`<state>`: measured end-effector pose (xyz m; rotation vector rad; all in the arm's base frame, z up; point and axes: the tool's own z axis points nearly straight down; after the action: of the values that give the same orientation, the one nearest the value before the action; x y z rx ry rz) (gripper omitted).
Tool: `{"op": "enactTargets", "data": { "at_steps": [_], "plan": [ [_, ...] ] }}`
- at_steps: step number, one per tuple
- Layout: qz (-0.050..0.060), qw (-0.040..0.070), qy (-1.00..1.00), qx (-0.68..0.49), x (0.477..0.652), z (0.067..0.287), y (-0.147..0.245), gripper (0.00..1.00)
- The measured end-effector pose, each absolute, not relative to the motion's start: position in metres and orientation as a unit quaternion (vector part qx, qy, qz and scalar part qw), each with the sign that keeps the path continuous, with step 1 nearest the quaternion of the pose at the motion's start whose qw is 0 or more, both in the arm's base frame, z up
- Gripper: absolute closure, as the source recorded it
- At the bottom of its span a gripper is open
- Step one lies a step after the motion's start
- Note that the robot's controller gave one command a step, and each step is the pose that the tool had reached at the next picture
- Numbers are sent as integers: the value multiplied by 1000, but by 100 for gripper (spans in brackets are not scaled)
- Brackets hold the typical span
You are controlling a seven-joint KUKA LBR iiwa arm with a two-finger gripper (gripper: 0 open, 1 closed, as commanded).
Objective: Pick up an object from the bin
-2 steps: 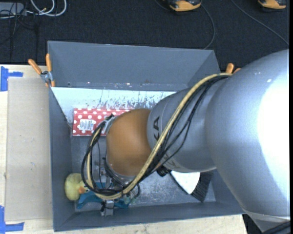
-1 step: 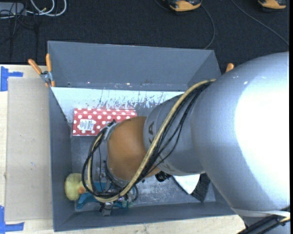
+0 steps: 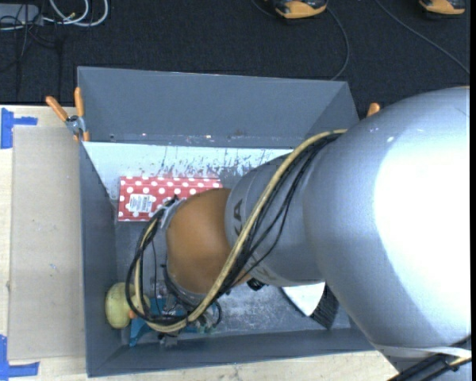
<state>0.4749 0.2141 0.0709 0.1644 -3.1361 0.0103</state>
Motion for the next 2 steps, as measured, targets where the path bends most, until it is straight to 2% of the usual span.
{"op": "enactTargets", "data": {
  "at_steps": [2],
  "plan": [
    [4,2,-999,51,474,75,213,100]
  ]
}}
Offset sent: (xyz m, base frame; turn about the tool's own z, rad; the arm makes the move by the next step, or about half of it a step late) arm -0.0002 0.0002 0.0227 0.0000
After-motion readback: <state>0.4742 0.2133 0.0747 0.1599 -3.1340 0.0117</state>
